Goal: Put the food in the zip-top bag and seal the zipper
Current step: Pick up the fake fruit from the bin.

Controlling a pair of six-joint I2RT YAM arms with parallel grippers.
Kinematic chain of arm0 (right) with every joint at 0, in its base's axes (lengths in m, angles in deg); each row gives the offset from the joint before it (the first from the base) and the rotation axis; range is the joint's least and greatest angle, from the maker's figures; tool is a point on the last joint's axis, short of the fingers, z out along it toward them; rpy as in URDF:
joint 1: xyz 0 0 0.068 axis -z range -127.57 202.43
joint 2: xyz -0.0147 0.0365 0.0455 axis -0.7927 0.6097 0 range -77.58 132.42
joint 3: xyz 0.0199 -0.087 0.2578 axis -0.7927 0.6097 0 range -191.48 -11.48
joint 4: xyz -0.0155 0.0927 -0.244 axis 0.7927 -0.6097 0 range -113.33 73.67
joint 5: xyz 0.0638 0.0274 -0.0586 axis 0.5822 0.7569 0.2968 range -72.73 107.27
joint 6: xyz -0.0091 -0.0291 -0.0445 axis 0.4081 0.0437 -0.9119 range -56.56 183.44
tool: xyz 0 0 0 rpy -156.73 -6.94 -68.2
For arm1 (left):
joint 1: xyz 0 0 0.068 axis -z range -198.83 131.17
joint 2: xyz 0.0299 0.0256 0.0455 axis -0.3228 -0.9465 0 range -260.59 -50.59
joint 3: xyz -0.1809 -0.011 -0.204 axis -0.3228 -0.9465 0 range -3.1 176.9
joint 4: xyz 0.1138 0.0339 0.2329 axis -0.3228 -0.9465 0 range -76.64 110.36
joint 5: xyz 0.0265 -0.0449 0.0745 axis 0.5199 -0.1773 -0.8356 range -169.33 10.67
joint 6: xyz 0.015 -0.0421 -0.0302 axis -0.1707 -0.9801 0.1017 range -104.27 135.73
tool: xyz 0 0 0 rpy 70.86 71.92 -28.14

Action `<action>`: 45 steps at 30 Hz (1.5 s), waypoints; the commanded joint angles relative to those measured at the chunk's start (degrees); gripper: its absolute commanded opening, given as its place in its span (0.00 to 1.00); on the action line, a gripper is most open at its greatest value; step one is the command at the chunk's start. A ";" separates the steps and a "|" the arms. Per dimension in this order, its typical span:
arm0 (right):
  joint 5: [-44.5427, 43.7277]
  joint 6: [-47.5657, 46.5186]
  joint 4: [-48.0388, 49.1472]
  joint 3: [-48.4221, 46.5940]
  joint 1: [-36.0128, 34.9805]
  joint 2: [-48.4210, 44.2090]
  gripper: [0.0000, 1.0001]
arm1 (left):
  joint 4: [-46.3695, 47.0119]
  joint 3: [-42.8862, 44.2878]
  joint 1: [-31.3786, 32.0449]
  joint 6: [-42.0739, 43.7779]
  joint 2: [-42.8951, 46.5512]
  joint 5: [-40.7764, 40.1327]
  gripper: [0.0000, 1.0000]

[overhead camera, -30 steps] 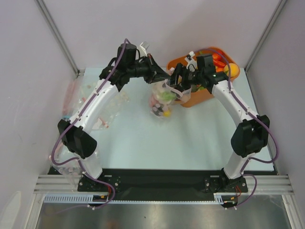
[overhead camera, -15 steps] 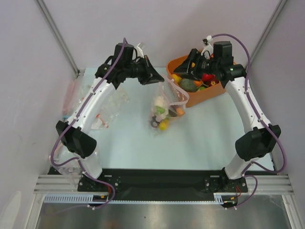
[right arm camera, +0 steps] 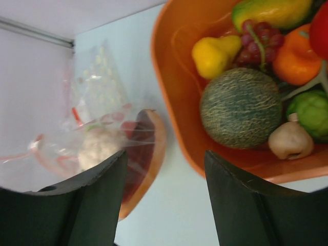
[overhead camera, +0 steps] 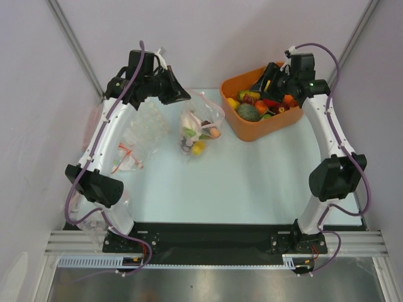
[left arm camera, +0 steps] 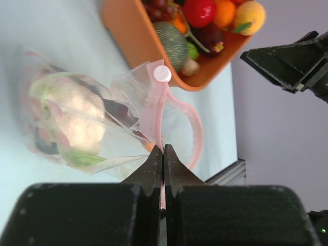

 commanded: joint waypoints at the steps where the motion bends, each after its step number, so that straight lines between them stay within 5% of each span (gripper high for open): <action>1: -7.77 -4.12 -2.06 -4.79 -0.16 5.54 0.67 | -0.40 3.51 -0.94 4.01 3.05 -2.92 0.00; 10: -29.74 -6.84 -3.74 -15.42 -0.16 17.50 0.79 | 6.97 -4.39 3.18 -0.20 1.99 0.41 0.00; 15: -37.31 -9.22 -3.30 -19.47 -0.16 22.68 0.99 | 7.25 -4.57 5.56 -1.08 0.94 1.29 0.00; 28: -42.51 -10.10 0.92 -24.49 0.11 33.68 0.99 | 6.10 -4.66 7.06 -0.29 -0.38 1.82 0.00; 32: -42.17 -10.01 1.63 -25.89 0.11 35.17 0.89 | 5.93 -4.13 7.23 -0.47 -0.30 1.91 0.00; 36: -41.03 -9.66 2.06 -24.06 -0.07 31.42 0.59 | 5.23 -3.52 7.23 -0.29 -0.12 1.21 0.00; 41: -36.38 -9.05 3.39 -17.47 -0.33 23.50 0.53 | 5.66 -3.60 7.23 -1.26 -0.30 1.73 0.00; 45: -21.30 -9.05 6.36 -6.70 -0.42 13.58 0.49 | 6.37 -3.52 7.32 -1.79 -0.65 1.73 0.00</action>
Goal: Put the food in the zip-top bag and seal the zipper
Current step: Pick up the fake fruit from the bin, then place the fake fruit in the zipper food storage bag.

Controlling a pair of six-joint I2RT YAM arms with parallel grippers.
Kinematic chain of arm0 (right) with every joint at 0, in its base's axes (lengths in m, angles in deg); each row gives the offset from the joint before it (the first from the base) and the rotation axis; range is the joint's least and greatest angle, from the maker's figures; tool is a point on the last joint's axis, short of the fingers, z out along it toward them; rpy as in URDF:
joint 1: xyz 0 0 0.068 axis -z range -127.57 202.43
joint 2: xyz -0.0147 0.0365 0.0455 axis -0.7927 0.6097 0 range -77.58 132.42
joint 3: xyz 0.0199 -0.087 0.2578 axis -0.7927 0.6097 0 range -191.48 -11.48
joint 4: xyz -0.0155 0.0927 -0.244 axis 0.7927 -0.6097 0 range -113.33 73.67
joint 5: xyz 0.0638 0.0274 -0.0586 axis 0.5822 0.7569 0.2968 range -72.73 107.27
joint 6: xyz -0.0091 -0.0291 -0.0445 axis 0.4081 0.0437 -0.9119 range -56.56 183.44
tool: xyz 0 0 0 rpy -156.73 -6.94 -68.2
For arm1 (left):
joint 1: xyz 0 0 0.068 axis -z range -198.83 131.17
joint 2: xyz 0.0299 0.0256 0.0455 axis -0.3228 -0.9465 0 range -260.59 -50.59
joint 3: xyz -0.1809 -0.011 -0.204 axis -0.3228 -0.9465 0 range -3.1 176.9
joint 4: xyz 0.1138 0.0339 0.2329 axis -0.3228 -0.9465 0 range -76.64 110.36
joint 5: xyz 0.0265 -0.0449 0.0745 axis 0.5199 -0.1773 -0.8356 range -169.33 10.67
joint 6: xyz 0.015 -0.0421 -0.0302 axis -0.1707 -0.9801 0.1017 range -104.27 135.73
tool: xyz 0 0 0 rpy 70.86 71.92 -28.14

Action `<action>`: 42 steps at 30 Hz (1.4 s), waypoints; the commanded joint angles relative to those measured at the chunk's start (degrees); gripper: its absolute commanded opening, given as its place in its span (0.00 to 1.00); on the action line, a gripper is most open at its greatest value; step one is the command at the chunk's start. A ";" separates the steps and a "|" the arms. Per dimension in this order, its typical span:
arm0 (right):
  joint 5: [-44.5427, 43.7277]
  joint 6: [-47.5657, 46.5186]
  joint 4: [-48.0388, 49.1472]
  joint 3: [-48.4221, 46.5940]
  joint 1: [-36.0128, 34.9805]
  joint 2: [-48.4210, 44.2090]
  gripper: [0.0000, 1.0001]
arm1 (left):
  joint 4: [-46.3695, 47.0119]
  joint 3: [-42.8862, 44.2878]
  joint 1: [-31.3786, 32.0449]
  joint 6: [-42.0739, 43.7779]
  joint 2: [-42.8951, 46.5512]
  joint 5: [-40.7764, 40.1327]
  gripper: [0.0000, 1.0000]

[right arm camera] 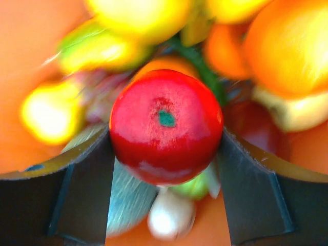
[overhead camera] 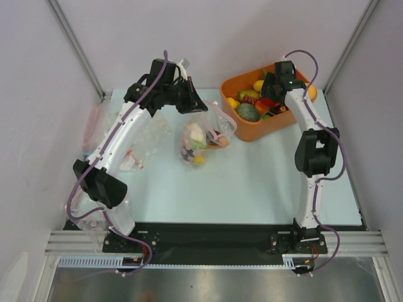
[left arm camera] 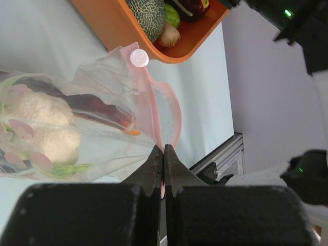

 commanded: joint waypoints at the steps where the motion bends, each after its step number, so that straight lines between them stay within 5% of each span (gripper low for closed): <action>1: 13.84 0.55 5.47 8.01 -0.66 -16.19 0.47 | 3.02 2.03 0.44 -1.53 -0.43 1.40 0.00; 12: 38.72 -2.61 13.66 30.87 -6.37 -39.78 0.45 | 1.44 5.38 0.44 -1.52 -2.28 2.99 0.00; 18: 43.48 -0.86 16.38 35.98 -12.07 -45.94 0.43 | 1.62 5.38 0.35 -2.31 -1.93 3.78 0.00; 25: 38.83 0.72 17.17 35.98 -18.24 -42.45 0.41 | 3.64 5.38 1.05 -4.25 -0.17 6.32 0.00; 35: 36.81 2.04 15.42 30.80 -17.89 -35.14 0.42 | 6.89 -1.82 2.28 -5.04 5.98 6.06 0.00; 37: 36.46 2.48 14.72 30.53 -17.98 -34.61 0.47 | 7.50 -2.36 2.28 -5.22 6.42 6.06 0.00; 38: 36.72 2.48 14.37 30.27 -18.07 -34.35 0.61 | 7.59 -2.27 2.37 -5.30 6.68 5.98 0.00; 42: 35.49 1.61 13.22 30.27 -18.51 -35.74 0.90 | 7.16 -1.66 2.37 -5.22 6.60 5.63 0.00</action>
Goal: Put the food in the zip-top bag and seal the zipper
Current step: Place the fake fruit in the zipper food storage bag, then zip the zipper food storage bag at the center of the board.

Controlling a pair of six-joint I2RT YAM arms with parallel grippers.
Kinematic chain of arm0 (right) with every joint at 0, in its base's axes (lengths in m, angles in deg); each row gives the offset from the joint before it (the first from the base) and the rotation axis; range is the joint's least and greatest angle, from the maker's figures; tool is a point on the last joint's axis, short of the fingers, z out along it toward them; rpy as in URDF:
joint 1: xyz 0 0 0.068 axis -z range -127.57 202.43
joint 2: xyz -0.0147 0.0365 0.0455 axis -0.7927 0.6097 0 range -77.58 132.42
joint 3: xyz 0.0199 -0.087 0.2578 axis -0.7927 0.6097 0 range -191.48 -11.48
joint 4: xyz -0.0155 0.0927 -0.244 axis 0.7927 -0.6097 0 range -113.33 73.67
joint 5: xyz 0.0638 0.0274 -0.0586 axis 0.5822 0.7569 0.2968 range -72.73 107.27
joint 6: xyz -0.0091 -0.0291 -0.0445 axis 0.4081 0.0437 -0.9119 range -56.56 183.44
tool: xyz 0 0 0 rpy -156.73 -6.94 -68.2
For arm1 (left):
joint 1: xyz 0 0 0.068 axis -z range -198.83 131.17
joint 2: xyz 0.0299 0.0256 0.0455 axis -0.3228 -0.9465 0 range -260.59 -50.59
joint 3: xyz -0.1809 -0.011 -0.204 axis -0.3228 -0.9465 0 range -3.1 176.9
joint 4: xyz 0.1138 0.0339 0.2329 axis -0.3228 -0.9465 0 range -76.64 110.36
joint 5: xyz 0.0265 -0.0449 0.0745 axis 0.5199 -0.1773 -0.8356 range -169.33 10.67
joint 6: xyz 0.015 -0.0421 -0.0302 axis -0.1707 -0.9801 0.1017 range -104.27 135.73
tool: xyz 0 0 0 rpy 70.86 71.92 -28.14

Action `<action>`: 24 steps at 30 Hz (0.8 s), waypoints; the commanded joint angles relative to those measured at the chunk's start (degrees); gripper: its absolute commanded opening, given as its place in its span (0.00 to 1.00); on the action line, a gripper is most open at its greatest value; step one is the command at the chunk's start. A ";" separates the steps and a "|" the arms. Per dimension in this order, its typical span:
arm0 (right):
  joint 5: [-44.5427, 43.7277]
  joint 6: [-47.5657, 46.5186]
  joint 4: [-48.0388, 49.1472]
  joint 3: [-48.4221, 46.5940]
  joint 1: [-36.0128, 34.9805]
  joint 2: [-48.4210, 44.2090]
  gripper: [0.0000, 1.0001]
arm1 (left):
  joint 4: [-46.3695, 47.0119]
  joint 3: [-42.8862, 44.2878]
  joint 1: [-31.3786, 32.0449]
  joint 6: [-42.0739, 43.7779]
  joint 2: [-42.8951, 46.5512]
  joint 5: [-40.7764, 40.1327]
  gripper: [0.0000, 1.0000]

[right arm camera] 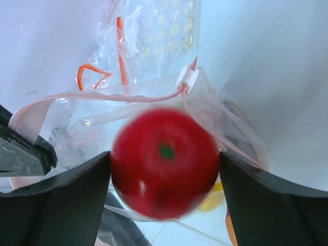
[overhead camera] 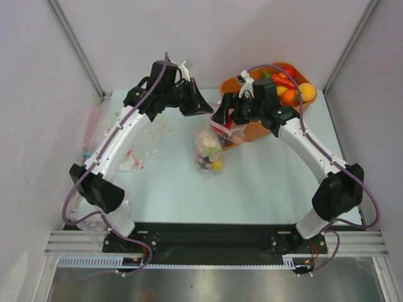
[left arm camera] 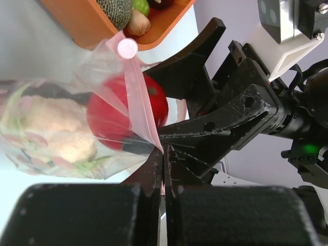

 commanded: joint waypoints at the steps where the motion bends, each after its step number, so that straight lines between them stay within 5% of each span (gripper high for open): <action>1: -1.49 -0.60 0.11 -2.58 -0.41 -2.57 0.91 | 4.01 1.06 0.27 -1.39 3.89 1.80 0.00; 13: -3.07 -1.83 -6.92 -2.93 5.38 -9.17 0.80 | 2.86 2.37 0.27 0.98 2.66 -0.49 0.00; 24: 3.07 -8.25 -10.27 -3.73 7.06 -3.81 0.80 | 1.02 5.36 0.36 4.15 1.25 -0.14 0.00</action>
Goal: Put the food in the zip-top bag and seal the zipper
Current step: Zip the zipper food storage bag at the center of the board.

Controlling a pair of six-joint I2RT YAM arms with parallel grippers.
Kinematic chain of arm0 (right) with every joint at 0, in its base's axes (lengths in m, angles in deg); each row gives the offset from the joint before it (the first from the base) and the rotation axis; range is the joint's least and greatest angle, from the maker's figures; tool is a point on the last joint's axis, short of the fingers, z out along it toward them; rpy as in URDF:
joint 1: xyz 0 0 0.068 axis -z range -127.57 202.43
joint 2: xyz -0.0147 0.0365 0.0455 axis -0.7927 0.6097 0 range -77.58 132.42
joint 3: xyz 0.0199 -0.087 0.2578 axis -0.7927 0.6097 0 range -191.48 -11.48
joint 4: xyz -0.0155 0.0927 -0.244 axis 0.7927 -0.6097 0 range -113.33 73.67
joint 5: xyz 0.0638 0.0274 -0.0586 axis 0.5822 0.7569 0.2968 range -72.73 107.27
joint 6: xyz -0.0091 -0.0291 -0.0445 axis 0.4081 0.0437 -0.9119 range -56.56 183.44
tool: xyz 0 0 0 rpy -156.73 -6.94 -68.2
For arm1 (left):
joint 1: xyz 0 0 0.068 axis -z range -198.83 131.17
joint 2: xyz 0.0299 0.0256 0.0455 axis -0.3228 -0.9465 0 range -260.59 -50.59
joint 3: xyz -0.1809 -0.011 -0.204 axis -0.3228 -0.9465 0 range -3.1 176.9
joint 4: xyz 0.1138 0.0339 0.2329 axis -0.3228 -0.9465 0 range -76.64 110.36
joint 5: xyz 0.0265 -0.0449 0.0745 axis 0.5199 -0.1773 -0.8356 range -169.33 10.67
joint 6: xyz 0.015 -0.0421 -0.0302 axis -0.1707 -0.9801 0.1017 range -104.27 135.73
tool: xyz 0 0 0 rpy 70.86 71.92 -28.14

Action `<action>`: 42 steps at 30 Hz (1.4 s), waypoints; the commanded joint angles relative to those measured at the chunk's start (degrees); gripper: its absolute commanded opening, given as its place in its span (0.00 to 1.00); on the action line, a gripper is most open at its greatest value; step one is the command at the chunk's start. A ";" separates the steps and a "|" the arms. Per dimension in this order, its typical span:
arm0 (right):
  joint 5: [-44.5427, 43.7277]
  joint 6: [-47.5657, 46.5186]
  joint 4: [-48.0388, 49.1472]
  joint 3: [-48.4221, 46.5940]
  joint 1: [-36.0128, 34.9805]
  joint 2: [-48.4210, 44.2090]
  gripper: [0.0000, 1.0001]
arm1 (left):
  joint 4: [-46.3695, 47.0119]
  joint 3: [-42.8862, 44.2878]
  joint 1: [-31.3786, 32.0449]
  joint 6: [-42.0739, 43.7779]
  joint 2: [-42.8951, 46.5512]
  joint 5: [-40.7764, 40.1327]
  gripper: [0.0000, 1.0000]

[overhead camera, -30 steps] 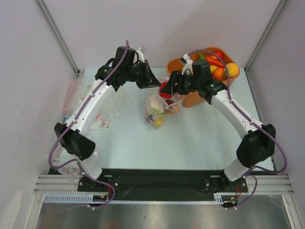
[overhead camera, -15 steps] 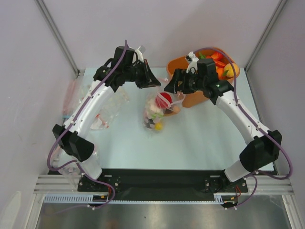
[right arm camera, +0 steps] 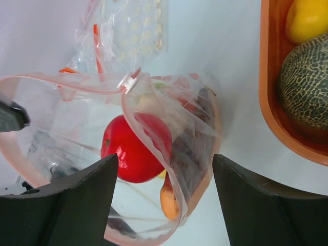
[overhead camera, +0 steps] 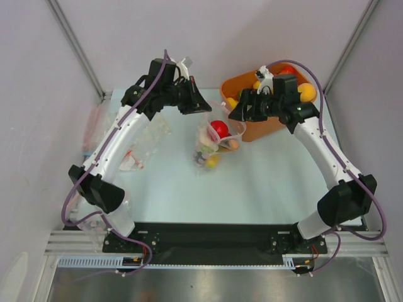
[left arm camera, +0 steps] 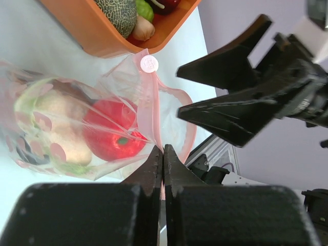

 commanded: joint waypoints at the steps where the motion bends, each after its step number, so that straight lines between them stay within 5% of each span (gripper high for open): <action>1: 3.45 -2.70 -0.08 -1.45 -0.22 1.63 0.79 | 2.90 3.29 0.45 0.91 1.03 1.50 0.00; 5: 4.33 -2.00 0.45 -3.03 -0.30 3.39 0.63 | 3.25 3.20 0.62 1.09 0.77 1.94 0.00; 7: 5.20 -1.38 0.36 -4.70 -0.39 4.62 0.41 | 3.16 3.55 1.15 1.44 0.25 3.17 0.00; 13: 5.47 0.90 2.38 -5.58 -2.50 5.24 0.00 | 2.72 3.11 3.43 1.70 -1.16 2.39 0.00; 27: 5.92 12.68 10.64 3.02 -0.31 1.47 0.00 | 10.01 -2.16 7.56 1.44 -4.85 1.06 0.10; 30: 4.69 13.04 11.00 4.26 0.40 0.76 0.00 | 11.42 -3.04 8.18 2.05 -5.29 2.38 0.41; 31: 4.16 12.77 11.00 4.44 0.66 0.32 0.00 | 10.90 -2.17 8.27 2.31 -5.38 2.12 0.60; 32: 3.98 12.42 11.00 4.61 0.84 0.14 0.00 | 10.29 -1.47 8.27 2.67 -5.21 1.42 0.66; 37: 6.34 12.15 13.81 7.77 3.82 -0.56 0.00 | 9.58 -0.49 4.94 3.29 -3.63 1.93 0.84; 42: 9.60 11.02 16.62 9.01 5.32 -1.00 0.00 | 16.16 -9.09 -3.13 0.56 1.98 6.51 0.94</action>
